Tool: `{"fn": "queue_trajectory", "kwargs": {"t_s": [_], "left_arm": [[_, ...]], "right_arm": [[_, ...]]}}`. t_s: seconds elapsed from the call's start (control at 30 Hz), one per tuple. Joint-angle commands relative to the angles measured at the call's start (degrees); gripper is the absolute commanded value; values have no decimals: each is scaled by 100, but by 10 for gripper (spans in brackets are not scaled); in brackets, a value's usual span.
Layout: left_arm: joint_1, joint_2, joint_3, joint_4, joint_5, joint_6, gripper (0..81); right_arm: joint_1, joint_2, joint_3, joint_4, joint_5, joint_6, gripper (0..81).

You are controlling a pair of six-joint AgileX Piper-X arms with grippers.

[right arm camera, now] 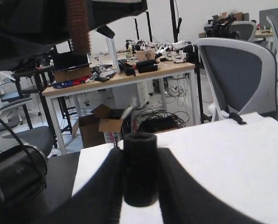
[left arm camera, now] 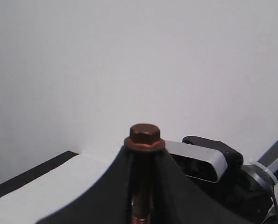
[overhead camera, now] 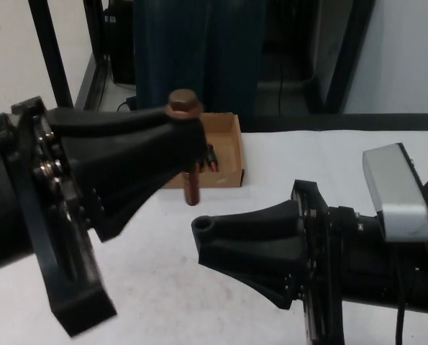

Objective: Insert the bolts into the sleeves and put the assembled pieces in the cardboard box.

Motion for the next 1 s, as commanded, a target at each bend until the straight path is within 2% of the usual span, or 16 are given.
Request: {"fn": "queue_trajectory", "kwargs": {"t_s": [0.0,0.2,0.33,0.57,0.97], "left_arm": [[-291,-54,-8,-369,-234,440,8],[-864,-38,-8,-321,-1188,951,8],[-1061,-38,59,-282,-1670,996,8],[-1084,-38,334,-685,-2001,996,8],[-1084,-38,331,-780,-2014,905,8]], "right_arm": [[37,5,-77,-276,34,-26,3],[34,5,-77,-427,6,-26,3],[34,5,-77,-776,8,150,3],[34,5,-77,-1117,-57,364,3],[34,5,-77,-1117,-252,364,3]]}}
